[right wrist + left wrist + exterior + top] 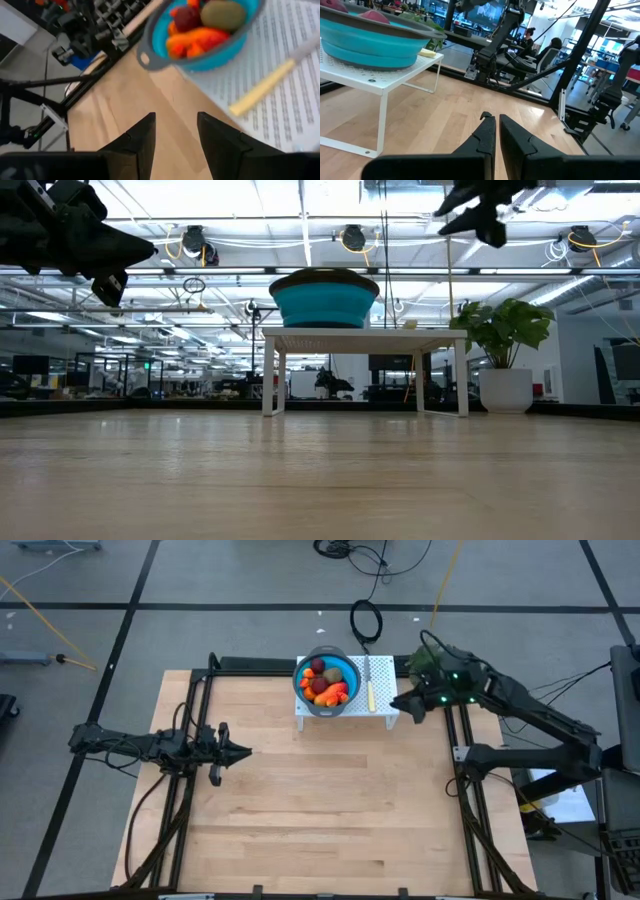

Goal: Pick & Place Fruit
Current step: Return to Home Position

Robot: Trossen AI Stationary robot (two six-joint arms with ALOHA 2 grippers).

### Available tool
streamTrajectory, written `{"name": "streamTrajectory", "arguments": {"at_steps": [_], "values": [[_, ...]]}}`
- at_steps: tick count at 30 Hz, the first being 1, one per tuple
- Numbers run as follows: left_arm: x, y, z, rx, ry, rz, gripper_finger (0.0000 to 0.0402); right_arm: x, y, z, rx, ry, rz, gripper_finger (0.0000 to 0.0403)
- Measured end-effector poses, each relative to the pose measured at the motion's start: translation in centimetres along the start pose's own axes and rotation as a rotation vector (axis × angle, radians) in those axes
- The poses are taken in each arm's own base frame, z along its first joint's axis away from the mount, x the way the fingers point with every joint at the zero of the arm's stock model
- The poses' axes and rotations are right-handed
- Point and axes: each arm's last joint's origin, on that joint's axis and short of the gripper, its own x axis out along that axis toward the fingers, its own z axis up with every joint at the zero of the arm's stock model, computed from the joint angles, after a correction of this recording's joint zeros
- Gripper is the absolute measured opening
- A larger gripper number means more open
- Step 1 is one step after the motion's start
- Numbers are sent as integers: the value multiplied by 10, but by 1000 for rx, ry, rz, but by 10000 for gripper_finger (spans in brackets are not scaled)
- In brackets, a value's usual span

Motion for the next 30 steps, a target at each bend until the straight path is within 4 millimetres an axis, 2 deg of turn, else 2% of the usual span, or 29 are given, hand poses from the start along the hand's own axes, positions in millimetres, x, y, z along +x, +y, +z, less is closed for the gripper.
{"name": "streamTrajectory", "arguments": {"at_steps": [3, 6, 9, 14, 21, 30], "values": [[0, 0, 0, 0, 0, 0, 21, -8, 1, -8, 20, 37, -15, 141], [0, 0, 0, 0, 0, 0, 21, -15, 1, -15, -35, 41, -83, 126], [0, 0, 0, 0, 0, 1, 21, -20, 4, -19, -124, 5, -145, 89], [0, 0, 0, 0, -1, 2, 21, -23, 5, -28, -256, -65, -124, 9], [0, 0, 0, 5, -4, 14, 21, -28, 0, -47, -377, -110, -78, 2], [0, 1, 1, 151, -15, 28, 21, -47, -10, -81, -485, -88, 46, 1]]}}
